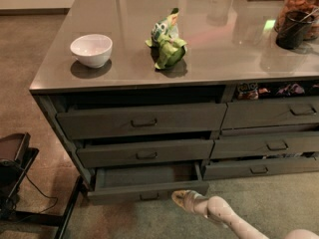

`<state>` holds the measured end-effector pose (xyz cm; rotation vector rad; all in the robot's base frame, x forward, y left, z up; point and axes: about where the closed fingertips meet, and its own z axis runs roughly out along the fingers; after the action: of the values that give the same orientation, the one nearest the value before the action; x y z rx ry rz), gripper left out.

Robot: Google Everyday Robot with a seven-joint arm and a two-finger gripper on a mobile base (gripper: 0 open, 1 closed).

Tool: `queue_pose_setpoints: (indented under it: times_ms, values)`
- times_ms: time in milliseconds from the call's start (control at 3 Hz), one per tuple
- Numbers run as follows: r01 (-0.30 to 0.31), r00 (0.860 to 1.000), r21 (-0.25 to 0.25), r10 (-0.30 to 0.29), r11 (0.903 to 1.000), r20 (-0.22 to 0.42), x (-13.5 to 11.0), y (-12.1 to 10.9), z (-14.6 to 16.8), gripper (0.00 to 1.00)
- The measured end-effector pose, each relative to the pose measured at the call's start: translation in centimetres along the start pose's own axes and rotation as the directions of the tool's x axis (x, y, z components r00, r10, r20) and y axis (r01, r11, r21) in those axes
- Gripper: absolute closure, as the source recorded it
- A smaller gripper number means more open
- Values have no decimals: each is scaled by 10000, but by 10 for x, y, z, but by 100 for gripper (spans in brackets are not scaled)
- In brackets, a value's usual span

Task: Close bottom drawer

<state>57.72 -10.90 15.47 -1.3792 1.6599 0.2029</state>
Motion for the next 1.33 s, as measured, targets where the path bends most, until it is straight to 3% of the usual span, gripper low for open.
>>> queue_pose_setpoints:
  times_ms: [1000,1333]
  values:
    - [487,9982,-102,-490,9988,-345,-10,-37,23,100]
    - [816,9926,-362,-845,9960,-870,-16,-58,29,100]
